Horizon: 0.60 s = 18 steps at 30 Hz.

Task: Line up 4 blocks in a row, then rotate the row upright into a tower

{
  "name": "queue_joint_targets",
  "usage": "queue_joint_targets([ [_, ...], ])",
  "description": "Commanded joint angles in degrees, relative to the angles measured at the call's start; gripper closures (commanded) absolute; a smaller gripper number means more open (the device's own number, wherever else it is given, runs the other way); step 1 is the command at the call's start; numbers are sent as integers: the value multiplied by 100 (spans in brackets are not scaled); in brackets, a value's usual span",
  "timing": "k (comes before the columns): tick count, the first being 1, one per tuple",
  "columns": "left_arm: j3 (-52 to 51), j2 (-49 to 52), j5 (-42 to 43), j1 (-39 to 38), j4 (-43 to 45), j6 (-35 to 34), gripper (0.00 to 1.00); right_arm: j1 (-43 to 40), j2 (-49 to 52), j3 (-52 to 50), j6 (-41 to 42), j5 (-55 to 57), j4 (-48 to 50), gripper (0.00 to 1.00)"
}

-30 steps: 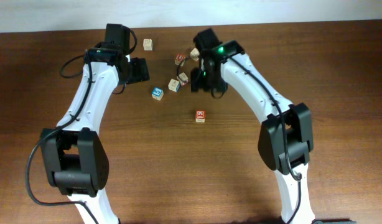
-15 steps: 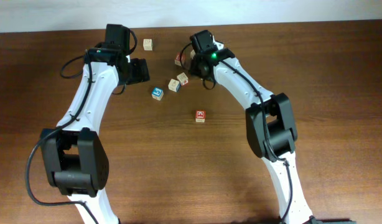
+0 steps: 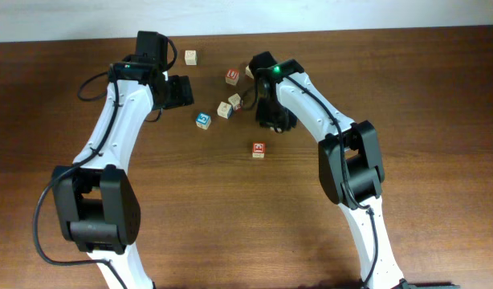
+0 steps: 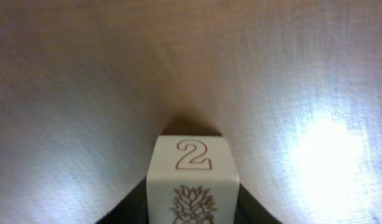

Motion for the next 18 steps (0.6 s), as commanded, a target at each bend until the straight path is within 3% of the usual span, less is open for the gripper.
queue_joint_targets([
  [1,70,52,-66,24,-9,-57,4,-15,-125,28,-439,-227,-785,64],
  [8,70,52,-66,24,15,-55,3,122,-125,28,-640,-629,-1318,64],
  [11,70,52,-66,24,37,-57,3,229,-125,28,-780,-702,-1394,57],
  [15,70,52,-66,24,39,-57,3,173,-127,101,-914,-793,-1460,55],
  [18,70,52,-66,24,46,-55,3,11,-127,697,-1075,-802,-1803,51],
])
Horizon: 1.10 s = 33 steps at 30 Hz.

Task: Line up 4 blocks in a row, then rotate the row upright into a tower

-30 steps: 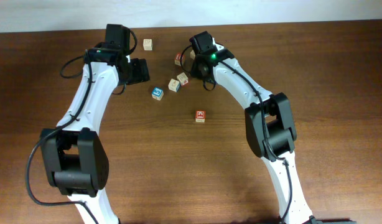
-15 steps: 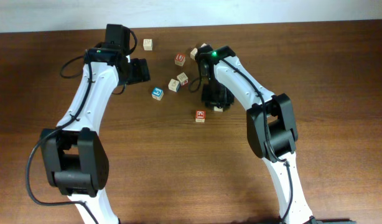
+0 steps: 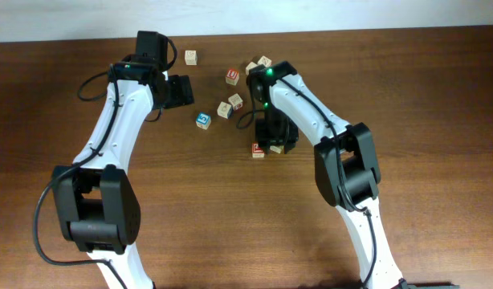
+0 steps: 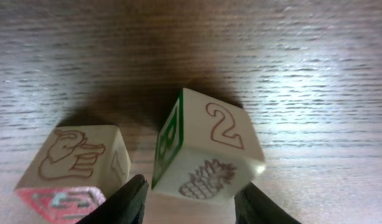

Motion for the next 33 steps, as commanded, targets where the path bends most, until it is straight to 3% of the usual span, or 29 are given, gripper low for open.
queue_joint_targets([
  [1,70,52,-66,24,31,-55,3,-214,-127,839,-341,-52,-367,48],
  [4,70,52,-63,24,74,-57,3,-354,-127,1609,-643,262,-232,44],
  [10,70,52,-63,24,74,-57,4,-393,122,1088,-632,1158,2732,40],
  [16,70,52,-61,24,59,-57,4,-538,592,835,-592,1158,3792,40],
  [22,70,52,-61,24,57,-57,4,-647,822,835,-522,1412,4000,54],
  [25,70,52,-63,24,55,-57,4,-680,809,837,-520,1388,3858,66],
  [29,70,52,-61,24,57,-57,4,-686,717,872,-433,1193,3261,67],
  [33,70,52,-63,24,55,-57,4,-758,503,1161,-264,553,1746,66],
])
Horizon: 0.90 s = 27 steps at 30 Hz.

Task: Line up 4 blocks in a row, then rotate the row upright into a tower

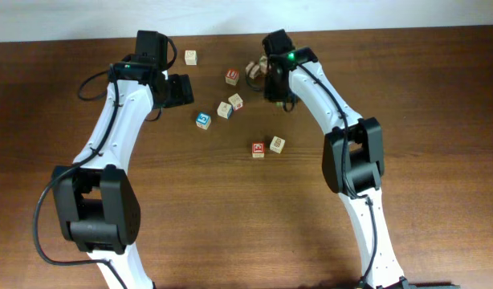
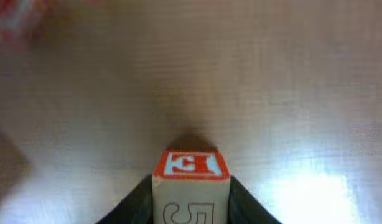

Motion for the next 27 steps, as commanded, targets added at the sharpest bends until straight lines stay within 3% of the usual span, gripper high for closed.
queue_joint_targets([
  [1,70,52,-46,24,-2,-59,3,-157,-179,122,120,-549,-1126,66],
  [5,70,52,-46,24,0,-59,4,-356,-179,105,118,-564,-2551,66],
  [11,70,52,-48,24,0,-59,3,-122,-175,103,94,-678,-3250,62],
  [19,70,52,-48,24,17,-57,3,146,-190,149,79,-734,-3292,57],
  [23,70,52,-48,24,55,-57,3,42,-289,1062,-313,-1016,-3294,57],
  [27,151,50,-44,122,181,-59,2,291,-278,1718,-385,-1534,-2157,56],
])
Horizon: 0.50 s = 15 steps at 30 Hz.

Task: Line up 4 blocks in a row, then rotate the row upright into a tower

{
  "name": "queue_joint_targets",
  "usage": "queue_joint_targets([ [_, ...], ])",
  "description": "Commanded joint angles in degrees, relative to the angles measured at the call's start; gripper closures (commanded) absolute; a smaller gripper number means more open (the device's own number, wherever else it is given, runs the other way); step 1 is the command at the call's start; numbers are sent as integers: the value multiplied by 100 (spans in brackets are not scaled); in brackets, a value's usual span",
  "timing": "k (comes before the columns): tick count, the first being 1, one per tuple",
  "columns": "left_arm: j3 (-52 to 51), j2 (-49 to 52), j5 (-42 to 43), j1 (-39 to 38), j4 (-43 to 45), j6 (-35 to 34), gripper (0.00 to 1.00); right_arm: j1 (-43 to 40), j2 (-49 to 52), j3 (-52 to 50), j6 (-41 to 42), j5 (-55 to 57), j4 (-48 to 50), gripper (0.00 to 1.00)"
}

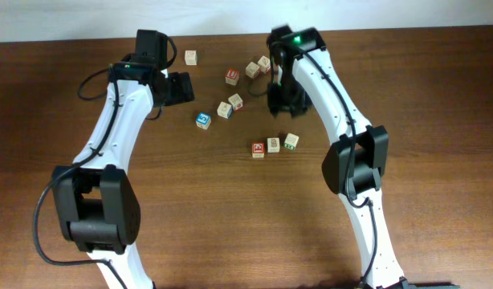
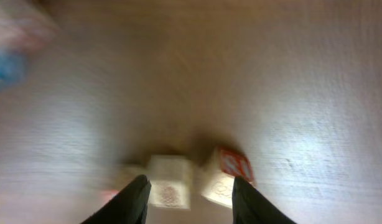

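Three blocks lie in a row at the table's middle: a red-topped block (image 1: 258, 150), a cream block (image 1: 274, 145) and a green-marked block (image 1: 291, 142). My right gripper (image 1: 283, 99) hangs just behind that row. In the blurred right wrist view the right gripper (image 2: 190, 200) is open with nothing in it, and past its fingers sit the cream block (image 2: 170, 180) and a block with a red face (image 2: 227, 169). My left gripper (image 1: 181, 88) hovers at the back left; its jaws cannot be made out.
Other loose blocks lie at the back: a cream one (image 1: 190, 57), a red one (image 1: 232, 77), two cream ones (image 1: 252, 70) (image 1: 265, 64), a pair (image 1: 236, 101) (image 1: 224, 110) and a blue one (image 1: 203, 120).
My right gripper was shut on a block with a red face and a 5, near the back blocks. Now it is open behind the middle row, where a third block lies on the right.
My right gripper first held a block with a 2 and a pineapple. Then it was open with that block set beside the red-topped one. Then it was shut on a red-faced block at the back. Now three blocks form a row. The left arm stayed put.
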Motion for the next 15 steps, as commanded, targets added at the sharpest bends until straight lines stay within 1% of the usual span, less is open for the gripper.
queue_joint_targets([
  [1,199,50,-46,188,-17,-57,2,295,-184,136,-52,-433,955,55],
  [3,247,50,72,352,-101,-55,3,459,-120,-33,155,-422,1596,51],
  [4,247,50,376,428,-149,-50,5,527,-70,-92,240,-433,1810,50],
  [5,245,70,575,450,-181,28,7,573,-39,-116,286,-450,1939,50],
  [6,240,107,820,446,-188,304,9,608,-7,-138,439,-361,1982,50],
  [8,238,214,1045,363,-236,704,10,542,-28,-129,629,-238,1939,51],
  [10,238,391,1060,219,-343,1285,10,289,-208,-120,573,-240,1864,51],
  [11,238,496,1091,144,-361,1537,9,103,-328,-120,496,-240,1775,50],
  [12,238,739,1292,-22,-356,1961,8,-256,-527,-120,352,-238,1556,50],
  [15,238,1023,1309,-267,-315,2302,8,-791,-645,-120,227,-302,1174,50],
])
